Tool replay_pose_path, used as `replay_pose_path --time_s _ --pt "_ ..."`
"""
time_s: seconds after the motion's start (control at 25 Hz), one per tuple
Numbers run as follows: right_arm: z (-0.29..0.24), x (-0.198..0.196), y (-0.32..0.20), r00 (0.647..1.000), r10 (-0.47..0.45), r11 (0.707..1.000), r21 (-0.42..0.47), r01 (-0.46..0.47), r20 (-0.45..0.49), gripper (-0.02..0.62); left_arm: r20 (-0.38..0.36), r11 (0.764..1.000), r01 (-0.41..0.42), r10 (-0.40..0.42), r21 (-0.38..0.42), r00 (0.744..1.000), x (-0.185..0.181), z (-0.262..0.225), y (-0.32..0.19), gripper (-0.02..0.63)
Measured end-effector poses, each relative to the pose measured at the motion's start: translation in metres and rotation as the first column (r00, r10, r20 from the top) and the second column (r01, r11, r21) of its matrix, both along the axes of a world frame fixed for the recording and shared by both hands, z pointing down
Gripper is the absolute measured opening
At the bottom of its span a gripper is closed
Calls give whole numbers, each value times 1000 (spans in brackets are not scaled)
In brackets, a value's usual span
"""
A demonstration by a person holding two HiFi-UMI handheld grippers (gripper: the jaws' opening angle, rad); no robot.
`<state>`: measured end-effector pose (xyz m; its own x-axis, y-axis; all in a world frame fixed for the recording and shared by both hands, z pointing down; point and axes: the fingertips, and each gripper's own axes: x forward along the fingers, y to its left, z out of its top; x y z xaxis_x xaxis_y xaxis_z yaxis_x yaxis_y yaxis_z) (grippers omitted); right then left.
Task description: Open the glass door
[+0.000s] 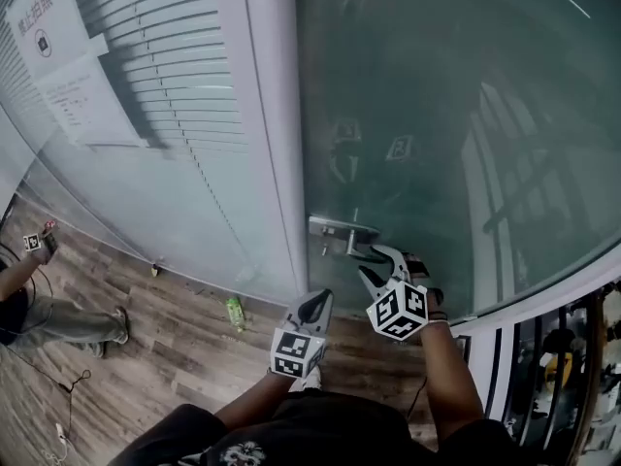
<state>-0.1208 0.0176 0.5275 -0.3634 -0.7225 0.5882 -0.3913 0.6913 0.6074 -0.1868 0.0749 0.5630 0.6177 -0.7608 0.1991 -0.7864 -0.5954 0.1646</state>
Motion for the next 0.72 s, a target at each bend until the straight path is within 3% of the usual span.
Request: replay_pose_path --time_s 0.12,0.24,0.32,0.44,0.6,0.72 --pt "26 -1 -17 979 -59 995 -85 43 -193 183 1 1000 -20 20 -10 1000 -2 8 -5 6" --pt "49 -4 -23 960 -114 981 -180 68 -256 183 5 999 -30 30 -28 1000 -7 14 -8 6" --pt "59 -5 -26 957 -124 974 -218 66 -263 172 7 998 -40 41 -56 999 -10 14 -9 6" --pt "61 -9 -35 965 -100 978 -201 51 -241 29 7 999 -31 31 -42 999 -17 17 -18 6" --pt "63 -15 -42 972 -108 980 -187 69 -209 20 5 999 -30 30 -21 1000 -22 19 -31 6" --pt "62 -18 -41 986 -107 981 -174 83 -130 20 -1 998 -47 47 -39 999 -19 19 -31 6"
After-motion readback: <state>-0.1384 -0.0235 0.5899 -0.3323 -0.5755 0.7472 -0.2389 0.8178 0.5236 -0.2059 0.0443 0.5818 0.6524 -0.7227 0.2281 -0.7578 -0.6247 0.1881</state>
